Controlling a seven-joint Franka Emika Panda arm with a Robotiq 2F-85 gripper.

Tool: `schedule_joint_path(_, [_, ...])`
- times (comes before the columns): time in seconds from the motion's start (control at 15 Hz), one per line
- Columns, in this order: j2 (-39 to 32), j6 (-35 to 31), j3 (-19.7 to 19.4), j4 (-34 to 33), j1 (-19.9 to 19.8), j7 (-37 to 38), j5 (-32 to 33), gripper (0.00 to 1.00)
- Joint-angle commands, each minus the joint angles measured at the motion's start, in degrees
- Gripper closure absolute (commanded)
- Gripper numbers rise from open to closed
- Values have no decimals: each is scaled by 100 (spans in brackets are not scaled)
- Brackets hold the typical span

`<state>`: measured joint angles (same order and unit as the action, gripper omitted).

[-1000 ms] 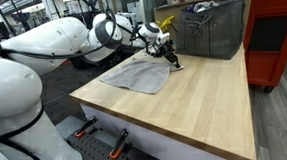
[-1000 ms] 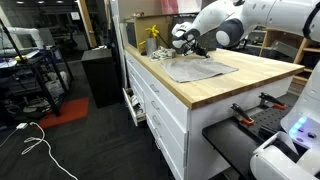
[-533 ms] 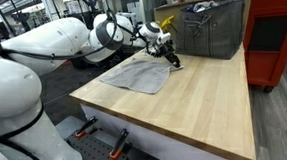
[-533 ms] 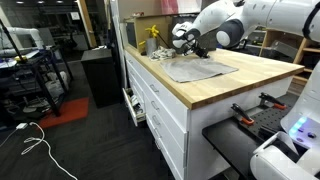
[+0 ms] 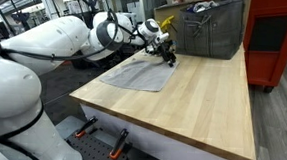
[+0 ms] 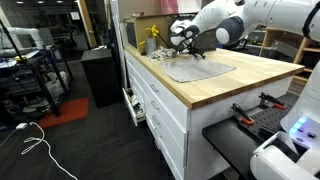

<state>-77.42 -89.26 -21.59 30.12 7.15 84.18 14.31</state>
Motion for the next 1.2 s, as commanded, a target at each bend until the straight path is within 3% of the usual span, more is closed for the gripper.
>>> schedule_joint_path(0.0, [46,-45,59,77,-60,343,-122,0])
schedule_joint_path(0.07, [32,-37,46,75,-47,403,-104,0])
schedule_joint_path(0.13, [16,-47,28,75,-25,440,-73,25])
schedule_joint_path(0.27, [3,-28,30,67,-1,545,-71,30])
schedule_joint_path(0.87, [-96,278,-69,55,0,608,-17,98])
schedule_joint_path(1.13, [-226,440,-76,53,-29,700,-5,98])
